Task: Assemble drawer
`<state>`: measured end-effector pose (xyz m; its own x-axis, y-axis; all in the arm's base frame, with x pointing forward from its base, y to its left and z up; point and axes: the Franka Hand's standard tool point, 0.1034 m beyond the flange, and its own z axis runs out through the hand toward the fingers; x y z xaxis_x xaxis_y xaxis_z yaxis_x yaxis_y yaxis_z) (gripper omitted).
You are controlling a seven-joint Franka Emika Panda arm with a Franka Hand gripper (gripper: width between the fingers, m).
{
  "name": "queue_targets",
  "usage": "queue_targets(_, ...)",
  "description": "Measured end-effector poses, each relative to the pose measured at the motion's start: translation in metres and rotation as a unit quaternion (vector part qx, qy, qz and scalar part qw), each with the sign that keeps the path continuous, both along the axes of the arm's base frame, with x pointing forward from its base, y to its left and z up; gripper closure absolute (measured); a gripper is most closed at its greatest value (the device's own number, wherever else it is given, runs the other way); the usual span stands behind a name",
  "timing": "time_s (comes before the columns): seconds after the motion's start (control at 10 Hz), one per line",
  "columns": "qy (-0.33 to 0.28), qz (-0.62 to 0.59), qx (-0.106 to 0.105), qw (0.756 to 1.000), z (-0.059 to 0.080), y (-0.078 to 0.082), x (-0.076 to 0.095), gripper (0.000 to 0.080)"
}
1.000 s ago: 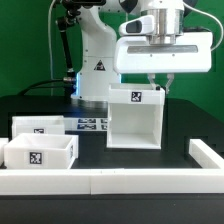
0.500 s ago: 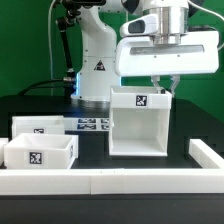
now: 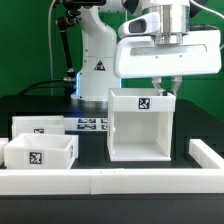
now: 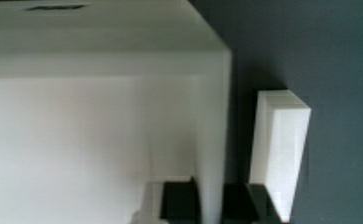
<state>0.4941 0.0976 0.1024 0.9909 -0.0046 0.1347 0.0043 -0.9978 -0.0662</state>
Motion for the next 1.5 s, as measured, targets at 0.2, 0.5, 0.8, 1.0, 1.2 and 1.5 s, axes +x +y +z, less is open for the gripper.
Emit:
queue_targets(0.2, -0.006, -0.005, 0.002, 1.0, -0.001, 0.004, 0.004, 0.0762)
queue_targets(0.5, -0.022, -0.006, 0.009, 1.0, 0.0, 0.008, 0.043, 0.0762)
queue_targets(0.8, -0.044, 0.021, 0.005, 0.999, 0.0, 0.0, 0.067, 0.0762)
queue_targets(1.0, -0.045, 0.021, 0.006, 0.999, 0.001, 0.001, 0.068, 0.0762)
queue_targets(1.2, -0.045, 0.019, 0.006, 0.999, 0.0, 0.001, 0.068, 0.0762)
queue_targets(1.5, -0.075, -0.007, 0.016, 0.997, 0.0, 0.01, 0.086, 0.0761)
